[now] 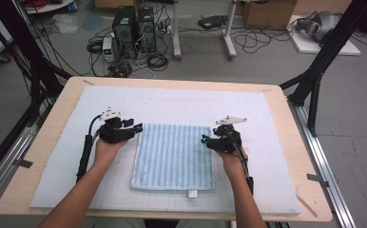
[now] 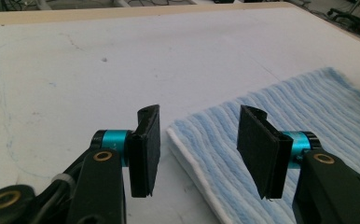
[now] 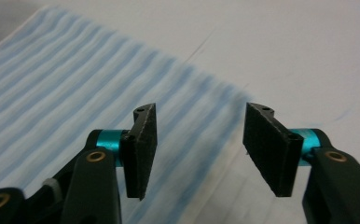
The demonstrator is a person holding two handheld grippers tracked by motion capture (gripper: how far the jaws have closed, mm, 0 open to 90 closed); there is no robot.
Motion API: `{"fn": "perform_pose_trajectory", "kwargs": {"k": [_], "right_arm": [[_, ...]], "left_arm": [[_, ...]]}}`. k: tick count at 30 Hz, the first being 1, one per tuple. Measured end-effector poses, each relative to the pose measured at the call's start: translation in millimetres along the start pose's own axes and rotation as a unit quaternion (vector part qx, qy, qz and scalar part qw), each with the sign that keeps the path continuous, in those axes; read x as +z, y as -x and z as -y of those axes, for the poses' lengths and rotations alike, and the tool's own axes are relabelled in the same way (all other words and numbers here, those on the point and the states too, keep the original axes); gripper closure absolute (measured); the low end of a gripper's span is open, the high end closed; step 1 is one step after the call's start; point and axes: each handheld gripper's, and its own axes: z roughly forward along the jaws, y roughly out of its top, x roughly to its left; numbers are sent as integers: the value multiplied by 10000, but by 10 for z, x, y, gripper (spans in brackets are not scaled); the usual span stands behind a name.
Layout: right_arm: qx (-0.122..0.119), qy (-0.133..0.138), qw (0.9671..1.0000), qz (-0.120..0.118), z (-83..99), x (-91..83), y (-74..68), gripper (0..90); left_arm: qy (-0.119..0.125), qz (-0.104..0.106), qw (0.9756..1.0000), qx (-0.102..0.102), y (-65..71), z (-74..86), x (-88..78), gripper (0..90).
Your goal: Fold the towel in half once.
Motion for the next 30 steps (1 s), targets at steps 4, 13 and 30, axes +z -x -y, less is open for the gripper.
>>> {"fn": "perform_pose_trajectory", "kwargs": {"k": [4, 13, 30], "right_arm": [[-300, -284, 9991, -69, 190, 6, -180, 455], [-316, -281, 9991, 72, 335, -121, -159, 397], [-68, 423, 9976, 551, 386, -623, 196, 114]], "left_arm": [[93, 131, 9999, -29, 45, 33, -78, 451], [62, 335, 9994, -101, 50, 88, -191, 293], [483, 552, 9973, 39, 74, 14, -452, 196]]}}
